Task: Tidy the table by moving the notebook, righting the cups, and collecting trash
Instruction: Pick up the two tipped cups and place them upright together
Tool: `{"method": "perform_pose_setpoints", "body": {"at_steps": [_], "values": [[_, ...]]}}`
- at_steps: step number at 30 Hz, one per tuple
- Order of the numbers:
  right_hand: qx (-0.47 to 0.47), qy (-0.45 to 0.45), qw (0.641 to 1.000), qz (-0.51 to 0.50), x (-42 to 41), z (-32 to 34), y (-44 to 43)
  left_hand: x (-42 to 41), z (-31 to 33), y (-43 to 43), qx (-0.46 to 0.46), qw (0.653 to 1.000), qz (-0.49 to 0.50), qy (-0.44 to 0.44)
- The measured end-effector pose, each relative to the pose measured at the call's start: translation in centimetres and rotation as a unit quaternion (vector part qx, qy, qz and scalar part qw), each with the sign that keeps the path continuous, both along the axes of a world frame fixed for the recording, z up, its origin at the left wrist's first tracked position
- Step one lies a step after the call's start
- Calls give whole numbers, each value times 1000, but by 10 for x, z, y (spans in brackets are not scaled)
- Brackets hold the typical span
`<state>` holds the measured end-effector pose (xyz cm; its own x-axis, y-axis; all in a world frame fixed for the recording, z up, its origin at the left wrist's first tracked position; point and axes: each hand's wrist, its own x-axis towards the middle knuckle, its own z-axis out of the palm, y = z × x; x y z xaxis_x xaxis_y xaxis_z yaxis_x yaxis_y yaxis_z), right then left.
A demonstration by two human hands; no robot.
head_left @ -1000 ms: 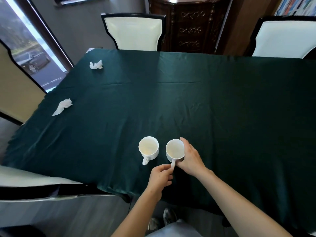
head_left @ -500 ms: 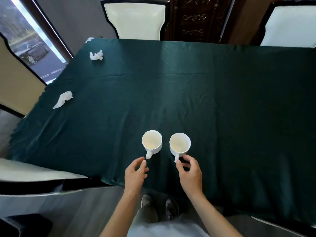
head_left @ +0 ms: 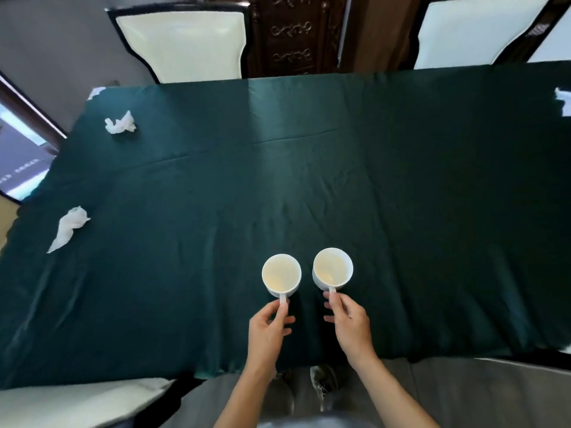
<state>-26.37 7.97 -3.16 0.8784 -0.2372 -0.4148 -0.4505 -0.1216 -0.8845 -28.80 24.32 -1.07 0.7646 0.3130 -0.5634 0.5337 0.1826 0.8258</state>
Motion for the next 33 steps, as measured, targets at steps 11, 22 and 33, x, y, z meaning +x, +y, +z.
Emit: {"method": "perform_pose_setpoints", "body": {"at_steps": [11, 22, 33], "values": [[32, 26, 996, -83, 2, -4, 21, 20, -3, 10, 33, 996, -84, -9], [-36, 6, 996, -77, 0, 43, 14, 24, 36, 19, 36, 997, -65, -10], [10, -142, 990, -3, -21, 158, 19, -15, 148, 31, 40, 986, -59, -148]]}}
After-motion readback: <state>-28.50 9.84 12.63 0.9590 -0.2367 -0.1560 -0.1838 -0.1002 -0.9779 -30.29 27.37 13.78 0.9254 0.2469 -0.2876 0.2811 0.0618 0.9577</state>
